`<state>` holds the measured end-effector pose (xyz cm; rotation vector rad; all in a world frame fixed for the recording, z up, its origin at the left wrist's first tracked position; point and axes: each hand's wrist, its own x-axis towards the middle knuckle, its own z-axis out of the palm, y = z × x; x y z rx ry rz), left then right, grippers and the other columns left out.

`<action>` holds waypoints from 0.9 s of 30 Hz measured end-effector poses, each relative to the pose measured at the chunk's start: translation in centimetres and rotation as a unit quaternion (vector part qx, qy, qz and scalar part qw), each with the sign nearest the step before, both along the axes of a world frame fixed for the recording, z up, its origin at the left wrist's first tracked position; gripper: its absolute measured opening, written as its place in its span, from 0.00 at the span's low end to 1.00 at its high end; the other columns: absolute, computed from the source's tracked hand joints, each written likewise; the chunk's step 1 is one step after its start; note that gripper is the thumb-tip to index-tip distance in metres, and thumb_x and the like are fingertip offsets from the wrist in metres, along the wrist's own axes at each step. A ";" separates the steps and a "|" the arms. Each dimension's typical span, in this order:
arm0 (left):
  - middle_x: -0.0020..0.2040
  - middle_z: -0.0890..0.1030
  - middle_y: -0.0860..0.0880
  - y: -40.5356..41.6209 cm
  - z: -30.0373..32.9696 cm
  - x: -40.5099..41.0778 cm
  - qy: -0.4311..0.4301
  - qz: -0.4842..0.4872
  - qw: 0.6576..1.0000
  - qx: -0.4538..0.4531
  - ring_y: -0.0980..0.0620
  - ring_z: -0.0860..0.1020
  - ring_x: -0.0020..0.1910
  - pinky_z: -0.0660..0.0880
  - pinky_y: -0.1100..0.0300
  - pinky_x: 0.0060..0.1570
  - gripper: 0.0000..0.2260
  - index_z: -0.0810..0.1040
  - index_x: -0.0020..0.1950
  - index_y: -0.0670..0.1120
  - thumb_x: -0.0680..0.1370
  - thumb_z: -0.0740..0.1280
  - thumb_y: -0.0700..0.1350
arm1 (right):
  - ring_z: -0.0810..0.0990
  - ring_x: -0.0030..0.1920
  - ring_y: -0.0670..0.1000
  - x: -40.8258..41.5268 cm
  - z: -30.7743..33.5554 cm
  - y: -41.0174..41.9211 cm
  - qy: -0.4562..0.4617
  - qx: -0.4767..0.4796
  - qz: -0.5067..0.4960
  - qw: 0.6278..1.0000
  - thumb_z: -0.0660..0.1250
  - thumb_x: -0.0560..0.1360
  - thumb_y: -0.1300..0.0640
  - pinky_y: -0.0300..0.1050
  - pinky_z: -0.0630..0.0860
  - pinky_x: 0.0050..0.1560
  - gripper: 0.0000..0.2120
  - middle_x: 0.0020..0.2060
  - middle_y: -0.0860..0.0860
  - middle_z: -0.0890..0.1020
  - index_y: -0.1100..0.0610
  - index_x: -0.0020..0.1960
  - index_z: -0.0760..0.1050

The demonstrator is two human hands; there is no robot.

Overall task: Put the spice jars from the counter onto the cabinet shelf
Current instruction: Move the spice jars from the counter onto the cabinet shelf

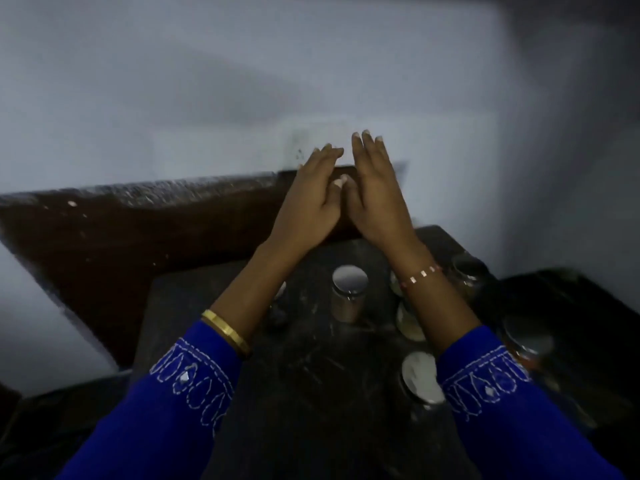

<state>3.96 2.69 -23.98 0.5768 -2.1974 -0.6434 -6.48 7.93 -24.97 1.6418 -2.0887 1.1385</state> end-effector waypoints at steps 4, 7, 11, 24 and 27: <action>0.74 0.62 0.41 2.8 -4.8 -0.7 -0.025 -0.040 0.996 0.072 0.46 0.56 0.76 0.53 0.46 0.75 0.21 0.63 0.72 0.41 0.79 0.57 0.37 | 0.54 0.76 0.58 -0.6 -5.5 4.5 -0.075 0.055 -0.047 0.995 0.57 0.80 0.56 0.50 0.52 0.76 0.26 0.74 0.59 0.60 0.63 0.74 0.56; 0.74 0.63 0.42 5.1 -8.3 -0.9 -0.048 -0.063 0.989 0.125 0.47 0.57 0.75 0.52 0.55 0.75 0.20 0.63 0.72 0.41 0.79 0.58 0.37 | 0.55 0.76 0.55 -1.2 -9.8 8.4 -0.116 0.133 -0.074 0.981 0.60 0.79 0.54 0.51 0.54 0.75 0.27 0.74 0.57 0.61 0.59 0.75 0.57; 0.73 0.66 0.43 7.9 -12.7 -1.6 -0.095 -0.095 0.969 0.206 0.48 0.62 0.73 0.57 0.59 0.73 0.20 0.65 0.71 0.41 0.79 0.58 0.36 | 0.72 0.65 0.56 -1.9 -14.9 12.7 -0.182 0.286 -0.140 0.930 0.67 0.72 0.46 0.55 0.71 0.65 0.25 0.63 0.57 0.74 0.55 0.65 0.70; 0.68 0.72 0.42 12.2 -20.6 -2.0 -0.188 -0.100 0.841 0.498 0.47 0.71 0.67 0.67 0.56 0.65 0.17 0.68 0.69 0.42 0.80 0.57 0.39 | 0.70 0.64 0.59 -0.8 -19.1 17.2 -0.257 0.346 -0.152 0.889 0.75 0.65 0.52 0.50 0.72 0.61 0.42 0.65 0.57 0.67 0.52 0.73 0.57; 0.61 0.77 0.44 11.5 -19.6 -1.1 -0.140 -0.087 0.840 0.517 0.48 0.76 0.57 0.74 0.55 0.57 0.14 0.74 0.62 0.44 0.82 0.54 0.45 | 0.73 0.63 0.53 -1.3 -16.9 16.1 -0.344 0.251 -0.090 0.900 0.78 0.63 0.55 0.44 0.72 0.60 0.40 0.63 0.53 0.71 0.53 0.69 0.62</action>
